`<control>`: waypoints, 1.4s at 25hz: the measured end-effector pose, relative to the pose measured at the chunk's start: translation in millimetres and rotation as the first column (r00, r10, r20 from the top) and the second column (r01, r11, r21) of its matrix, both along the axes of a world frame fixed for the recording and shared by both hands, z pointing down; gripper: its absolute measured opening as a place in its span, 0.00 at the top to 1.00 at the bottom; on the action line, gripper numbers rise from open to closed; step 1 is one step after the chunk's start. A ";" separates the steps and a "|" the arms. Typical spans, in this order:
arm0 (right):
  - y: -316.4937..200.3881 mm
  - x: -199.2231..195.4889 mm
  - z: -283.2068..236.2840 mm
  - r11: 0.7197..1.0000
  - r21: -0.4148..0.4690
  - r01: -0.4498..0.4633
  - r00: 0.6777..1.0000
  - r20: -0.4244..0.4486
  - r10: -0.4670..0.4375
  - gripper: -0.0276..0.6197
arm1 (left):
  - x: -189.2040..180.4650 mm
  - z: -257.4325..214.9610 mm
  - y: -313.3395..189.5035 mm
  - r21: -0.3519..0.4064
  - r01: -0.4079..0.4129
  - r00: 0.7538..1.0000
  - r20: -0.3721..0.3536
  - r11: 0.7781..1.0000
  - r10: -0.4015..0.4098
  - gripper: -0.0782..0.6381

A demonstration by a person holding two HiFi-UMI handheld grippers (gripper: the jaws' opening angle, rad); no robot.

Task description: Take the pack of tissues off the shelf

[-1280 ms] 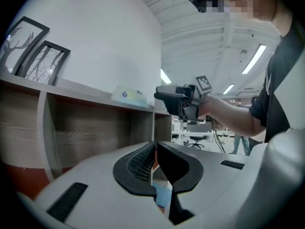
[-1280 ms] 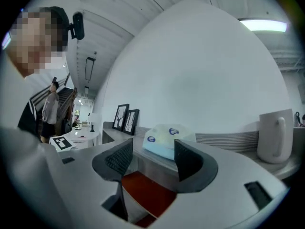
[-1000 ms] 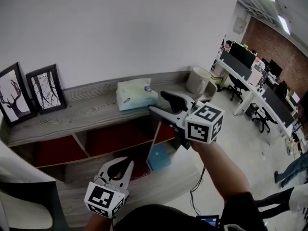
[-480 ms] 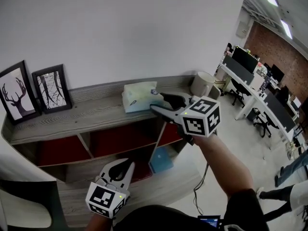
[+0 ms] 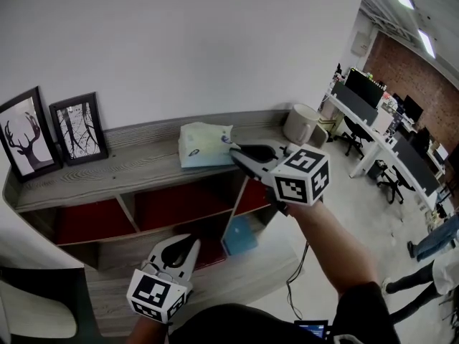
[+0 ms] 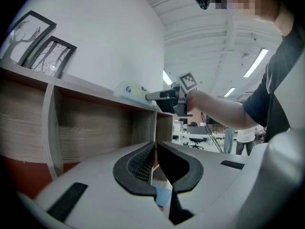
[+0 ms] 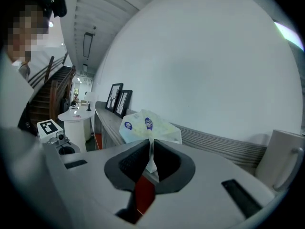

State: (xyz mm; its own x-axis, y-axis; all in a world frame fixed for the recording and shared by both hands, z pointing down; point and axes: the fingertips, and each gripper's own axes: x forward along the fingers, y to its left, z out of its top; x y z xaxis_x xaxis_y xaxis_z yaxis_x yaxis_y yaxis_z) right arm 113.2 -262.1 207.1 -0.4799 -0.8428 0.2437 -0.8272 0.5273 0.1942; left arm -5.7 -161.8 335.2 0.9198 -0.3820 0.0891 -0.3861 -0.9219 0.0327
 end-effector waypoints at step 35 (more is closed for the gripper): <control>141.9 36.9 58.6 0.997 0.052 -0.050 0.902 0.432 0.023 0.93 | 7.6 22.2 -5.0 -0.061 -0.027 0.999 0.040 0.998 0.030 0.85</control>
State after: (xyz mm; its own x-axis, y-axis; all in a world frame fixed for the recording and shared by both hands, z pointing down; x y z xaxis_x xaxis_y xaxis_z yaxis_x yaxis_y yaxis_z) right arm 150.2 -120.2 265.7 -0.4956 -0.8680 -0.0314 -0.8554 0.4940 -0.1554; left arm 1.8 -166.9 357.4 0.9253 -0.3487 0.1490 -0.3620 -0.9293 0.0732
